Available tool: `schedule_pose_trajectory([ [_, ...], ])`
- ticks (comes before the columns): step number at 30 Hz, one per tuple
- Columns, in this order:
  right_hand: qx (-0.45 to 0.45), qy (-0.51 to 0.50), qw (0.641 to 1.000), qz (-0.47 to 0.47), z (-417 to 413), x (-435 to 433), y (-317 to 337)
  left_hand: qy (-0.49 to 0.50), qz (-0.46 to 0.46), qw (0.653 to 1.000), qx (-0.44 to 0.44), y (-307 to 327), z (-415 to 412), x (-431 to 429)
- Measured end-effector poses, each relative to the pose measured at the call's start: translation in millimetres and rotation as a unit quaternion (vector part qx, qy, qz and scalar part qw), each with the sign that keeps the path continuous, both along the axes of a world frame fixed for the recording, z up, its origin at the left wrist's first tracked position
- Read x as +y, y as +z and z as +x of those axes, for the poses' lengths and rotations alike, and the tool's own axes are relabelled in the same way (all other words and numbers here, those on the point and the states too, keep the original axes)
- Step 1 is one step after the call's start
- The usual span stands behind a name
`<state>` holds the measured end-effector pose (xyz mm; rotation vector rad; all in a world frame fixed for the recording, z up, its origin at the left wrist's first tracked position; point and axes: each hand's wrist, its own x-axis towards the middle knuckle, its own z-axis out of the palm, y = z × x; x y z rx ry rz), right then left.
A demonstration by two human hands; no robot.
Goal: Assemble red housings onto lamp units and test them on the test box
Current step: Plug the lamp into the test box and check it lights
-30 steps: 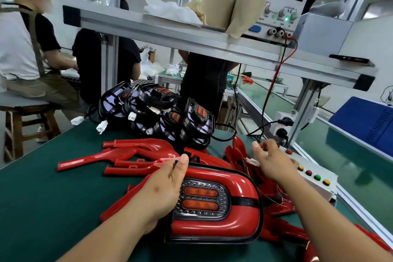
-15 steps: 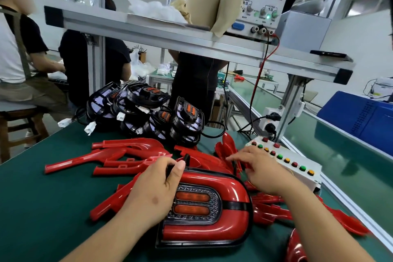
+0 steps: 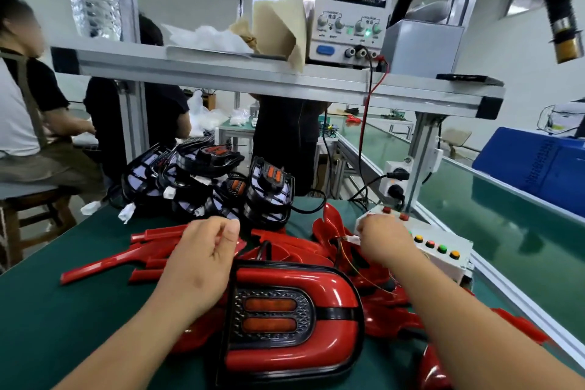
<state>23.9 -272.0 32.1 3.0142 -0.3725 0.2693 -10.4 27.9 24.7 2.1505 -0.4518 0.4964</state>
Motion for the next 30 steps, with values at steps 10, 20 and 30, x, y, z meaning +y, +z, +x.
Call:
schedule_pose_trajectory([
  [10, -0.057, 0.013, 0.997, -0.050, 16.3, -7.1, -13.3, -0.022, 0.088, 0.994, 0.057, 48.2, 38.4, -11.8],
  [20, -0.202, 0.161, 0.954, 0.154, -17.3, 13.5, 46.1, -0.148, 0.136, 0.975, 0.094, 82.9, 37.1, -115.2],
  [30, -0.240, 0.202, 0.924, 0.220, -33.5, 4.2, 20.1, -0.155, 0.189, 0.965, 0.098, 64.1, 36.5, -142.1],
])
